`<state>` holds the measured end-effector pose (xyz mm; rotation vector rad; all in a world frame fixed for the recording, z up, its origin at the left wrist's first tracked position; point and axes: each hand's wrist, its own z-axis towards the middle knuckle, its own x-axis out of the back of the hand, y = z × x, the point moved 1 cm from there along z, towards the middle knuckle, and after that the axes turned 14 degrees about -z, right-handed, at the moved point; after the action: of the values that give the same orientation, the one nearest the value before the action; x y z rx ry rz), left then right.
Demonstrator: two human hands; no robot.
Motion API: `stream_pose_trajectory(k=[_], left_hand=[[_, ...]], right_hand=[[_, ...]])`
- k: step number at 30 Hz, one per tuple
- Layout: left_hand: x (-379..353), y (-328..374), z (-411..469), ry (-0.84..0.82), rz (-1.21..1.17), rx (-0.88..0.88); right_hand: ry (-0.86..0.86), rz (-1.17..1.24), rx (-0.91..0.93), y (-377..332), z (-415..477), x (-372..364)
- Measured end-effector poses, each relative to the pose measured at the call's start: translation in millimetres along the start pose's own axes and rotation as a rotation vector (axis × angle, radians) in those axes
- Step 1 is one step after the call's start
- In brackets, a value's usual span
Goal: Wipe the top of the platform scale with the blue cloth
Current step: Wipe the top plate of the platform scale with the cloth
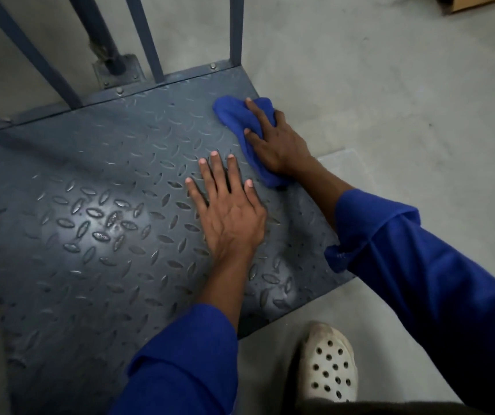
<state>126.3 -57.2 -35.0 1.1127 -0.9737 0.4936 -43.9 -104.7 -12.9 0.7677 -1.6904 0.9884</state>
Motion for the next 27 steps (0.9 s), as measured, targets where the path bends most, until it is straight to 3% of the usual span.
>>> stream_pose_trajectory(k=[6, 11, 13, 17, 20, 23, 27], left_hand=[[7.0, -1.6, -1.4, 0.073, -0.128, -0.011], [16.5, -3.8, -24.8, 0.229, -0.456, -0.166], [20.2, 4.7, -28.8, 0.183, -0.553, -0.137], [30.5, 35.7, -15.4, 0.107, -0.751, 0.164], [29.5, 54.6, -5.2, -0.021, -0.681, 0.244], [24.4, 61.3, -7.0, -0.118, -0.597, 0.246], [19.2, 57.7, -10.0, -0.126, -0.683, 0.189]], right_hand=[[0.028, -0.060, -0.047, 9.0, -69.3, -9.5], [-0.130, 0.114, -0.091, 19.1, -108.5, 9.1], [-0.164, 0.361, -0.152, 24.0, -122.9, 26.6], [-0.023, 0.637, -0.195, 39.2, -152.3, 36.2], [0.110, 0.637, -0.227, 47.7, -163.5, 25.0], [0.182, 0.485, -0.177, 53.5, -168.4, 5.2], [0.253, 0.387, -0.094, 58.1, -170.8, -6.9]])
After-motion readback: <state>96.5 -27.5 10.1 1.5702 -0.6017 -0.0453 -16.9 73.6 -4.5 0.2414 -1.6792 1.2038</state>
